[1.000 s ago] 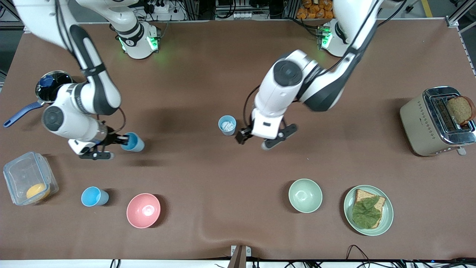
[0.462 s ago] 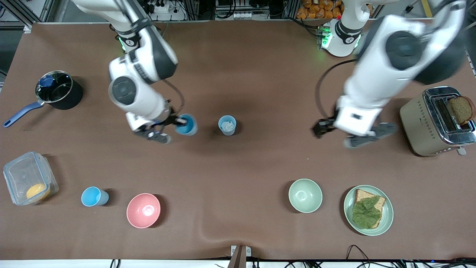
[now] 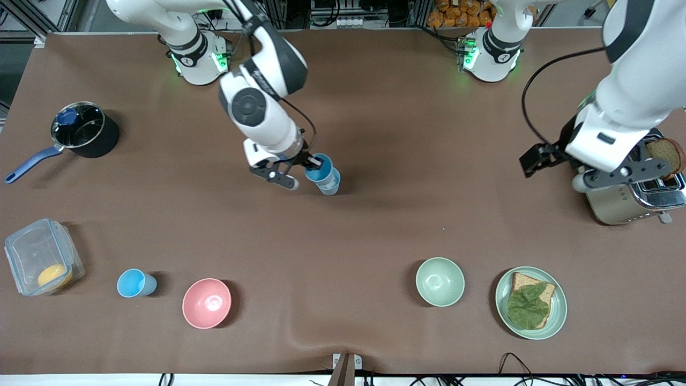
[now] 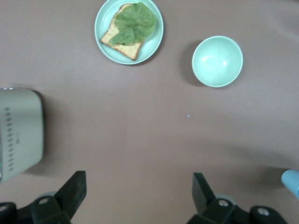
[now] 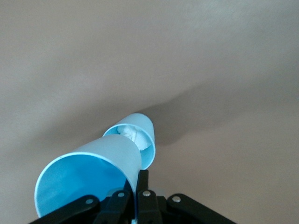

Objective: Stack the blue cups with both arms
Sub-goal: 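Lower the held blue cup into the placed cup with the right gripper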

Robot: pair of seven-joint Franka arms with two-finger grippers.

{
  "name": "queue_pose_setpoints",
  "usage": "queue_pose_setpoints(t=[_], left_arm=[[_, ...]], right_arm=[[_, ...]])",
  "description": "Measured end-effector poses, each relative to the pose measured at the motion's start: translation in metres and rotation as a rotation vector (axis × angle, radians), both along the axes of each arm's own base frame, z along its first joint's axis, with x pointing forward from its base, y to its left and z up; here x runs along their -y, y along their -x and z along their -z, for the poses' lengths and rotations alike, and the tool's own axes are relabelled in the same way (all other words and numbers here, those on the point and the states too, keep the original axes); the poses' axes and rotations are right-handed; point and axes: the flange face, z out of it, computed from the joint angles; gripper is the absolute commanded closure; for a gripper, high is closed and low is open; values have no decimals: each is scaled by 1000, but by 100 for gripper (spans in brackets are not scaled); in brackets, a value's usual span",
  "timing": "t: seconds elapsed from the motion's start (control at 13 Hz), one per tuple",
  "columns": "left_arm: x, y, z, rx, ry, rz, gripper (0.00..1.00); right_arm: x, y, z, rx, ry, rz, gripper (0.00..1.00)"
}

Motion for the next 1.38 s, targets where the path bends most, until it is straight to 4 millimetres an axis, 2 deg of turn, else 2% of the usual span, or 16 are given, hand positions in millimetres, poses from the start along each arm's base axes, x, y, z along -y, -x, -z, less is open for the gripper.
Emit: queue_pose_setpoints(t=[0.15, 0.38, 0.46, 0.85, 1.0, 1.38], left_arm=[[-16, 9, -11, -8, 1, 30, 0], [-51, 15, -21, -12, 18, 48, 0], [-56, 17, -23, -15, 17, 43, 0], [-55, 19, -23, -22, 15, 45, 0], [-55, 20, -24, -23, 15, 45, 0], [-55, 21, -25, -26, 13, 44, 0]], right_arm=[[-3, 1, 11, -9, 10, 3, 100], [0, -2, 12, -9, 12, 9, 100], [-1, -1, 14, -12, 14, 7, 100], [-11, 8, 35, -35, 35, -14, 99], [-12, 9, 41, -41, 41, -15, 1], [-12, 1, 31, -5, 50, -32, 0]])
